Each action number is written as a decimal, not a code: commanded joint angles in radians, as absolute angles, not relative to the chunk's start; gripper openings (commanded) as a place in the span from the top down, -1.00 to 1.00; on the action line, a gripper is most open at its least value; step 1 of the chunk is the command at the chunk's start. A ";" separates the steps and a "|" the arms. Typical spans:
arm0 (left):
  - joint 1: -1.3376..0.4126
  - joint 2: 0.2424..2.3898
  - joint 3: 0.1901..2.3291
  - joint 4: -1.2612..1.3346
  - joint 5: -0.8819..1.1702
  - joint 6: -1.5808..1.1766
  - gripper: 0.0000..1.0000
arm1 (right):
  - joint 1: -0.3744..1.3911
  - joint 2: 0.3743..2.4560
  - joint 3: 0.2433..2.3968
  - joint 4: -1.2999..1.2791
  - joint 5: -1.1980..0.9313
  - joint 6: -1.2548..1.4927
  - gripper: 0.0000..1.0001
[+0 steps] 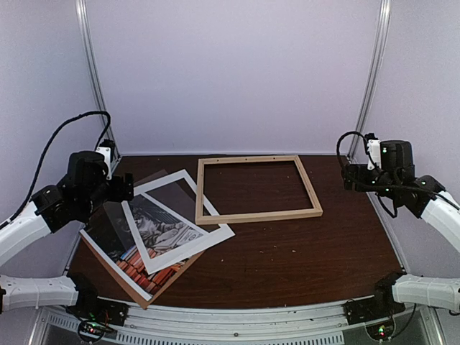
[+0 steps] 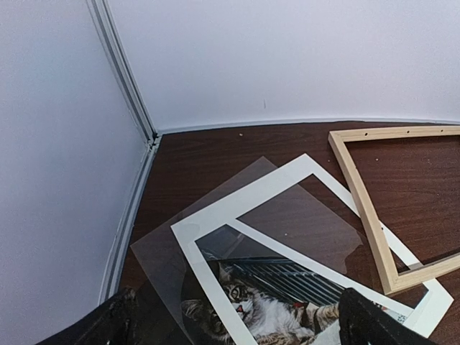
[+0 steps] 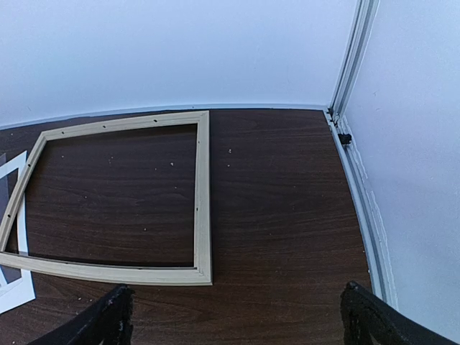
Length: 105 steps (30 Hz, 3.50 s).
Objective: Put the photo into the frame
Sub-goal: Adjust the frame body at the center of the board.
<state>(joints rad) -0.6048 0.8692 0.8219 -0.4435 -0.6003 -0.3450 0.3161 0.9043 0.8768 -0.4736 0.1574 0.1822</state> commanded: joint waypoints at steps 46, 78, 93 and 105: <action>-0.600 0.961 0.838 -0.395 -0.429 -0.382 -0.95 | 0.271 1.881 1.354 -0.578 0.007 0.193 -0.60; -0.612 1.066 0.823 -0.384 -0.267 -0.345 -0.95 | 0.083 1.913 1.353 -0.693 -0.093 -0.225 0.72; -0.653 1.175 0.868 -0.336 -0.180 -0.256 -0.95 | 0.036 1.822 1.277 -0.642 -0.226 -0.456 0.82; -0.663 1.224 0.873 -0.324 -0.178 -0.266 -0.95 | 0.033 1.956 1.373 -0.720 -0.149 -0.403 0.62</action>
<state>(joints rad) -0.6563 1.2140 0.8463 -0.3729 -0.1879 -0.2714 0.0319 1.9476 1.3323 -0.6945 -0.2024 -0.3855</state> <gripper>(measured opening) 0.976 0.239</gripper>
